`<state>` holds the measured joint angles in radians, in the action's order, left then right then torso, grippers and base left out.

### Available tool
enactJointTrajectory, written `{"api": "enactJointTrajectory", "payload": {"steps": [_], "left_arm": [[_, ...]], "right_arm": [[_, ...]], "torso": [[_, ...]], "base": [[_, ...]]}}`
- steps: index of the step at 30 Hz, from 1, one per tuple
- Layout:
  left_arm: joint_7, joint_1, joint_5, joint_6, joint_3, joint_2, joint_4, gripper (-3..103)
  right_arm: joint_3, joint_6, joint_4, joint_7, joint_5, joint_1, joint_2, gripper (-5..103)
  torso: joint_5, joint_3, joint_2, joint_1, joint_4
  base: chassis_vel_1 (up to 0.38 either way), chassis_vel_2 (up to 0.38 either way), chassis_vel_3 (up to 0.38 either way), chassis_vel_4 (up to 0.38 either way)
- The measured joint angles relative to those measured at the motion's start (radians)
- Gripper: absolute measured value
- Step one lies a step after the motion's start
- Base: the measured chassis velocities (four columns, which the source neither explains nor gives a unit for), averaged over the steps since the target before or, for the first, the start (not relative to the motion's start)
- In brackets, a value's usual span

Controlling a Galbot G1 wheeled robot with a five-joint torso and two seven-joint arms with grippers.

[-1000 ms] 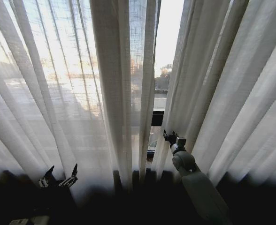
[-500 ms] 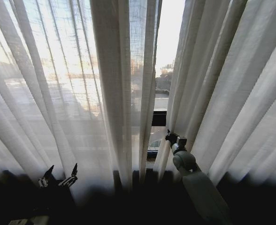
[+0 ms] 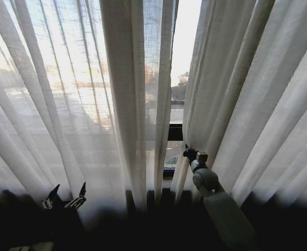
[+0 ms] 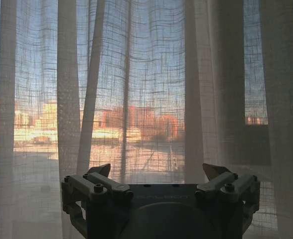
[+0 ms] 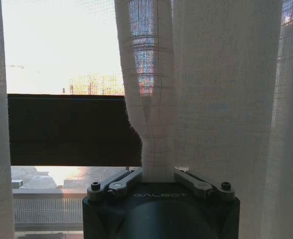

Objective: Open the curtains by pulling them apart, changing their state from closed to fully open.

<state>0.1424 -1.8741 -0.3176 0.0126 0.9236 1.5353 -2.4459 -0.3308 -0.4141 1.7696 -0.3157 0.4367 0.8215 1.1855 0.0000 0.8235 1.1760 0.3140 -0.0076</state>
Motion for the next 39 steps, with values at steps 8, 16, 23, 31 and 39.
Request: {"api": "enactJointTrajectory", "payload": {"steps": [8,16,23,31,39], "left_arm": [[0.001,-0.005,0.005,-0.002,-0.004,0.003,-0.003,100],[0.003,-0.009,0.008,-0.003,-0.005,0.005,-0.01,100],[0.004,-0.016,0.01,-0.016,-0.006,0.012,-0.01,100],[0.005,-0.019,0.014,-0.021,-0.008,0.016,-0.01,100],[0.007,-0.021,0.014,-0.031,-0.009,0.019,-0.009,100]], "right_arm": [[-0.014,0.0,0.006,0.0,0.001,0.011,-0.001,0],[-0.035,0.002,0.006,0.002,0.001,0.02,-0.001,0],[-0.044,0.005,0.006,0.005,0.001,0.031,-0.001,0],[-0.066,0.006,0.005,0.005,0.001,0.035,-0.002,0],[-0.082,0.006,0.009,0.005,0.001,0.041,-0.005,0]], "torso": [[0.0002,0.0,0.0,0.0,0.0],[0.0004,0.0,0.0,0.0,-0.0003],[0.0001,0.0,0.0,0.0,-0.0001],[-0.0001,0.0,0.0,0.0,0.0001],[0.0,0.0,0.0,0.0,-0.0003]], "base": [[-0.171,-0.17,0.176,0.15],[-0.285,-0.272,0.289,0.28],[-0.348,-0.337,0.329,0.34],[-0.348,-0.359,0.368,0.364],[-0.359,-0.365,0.359,0.36]]}}
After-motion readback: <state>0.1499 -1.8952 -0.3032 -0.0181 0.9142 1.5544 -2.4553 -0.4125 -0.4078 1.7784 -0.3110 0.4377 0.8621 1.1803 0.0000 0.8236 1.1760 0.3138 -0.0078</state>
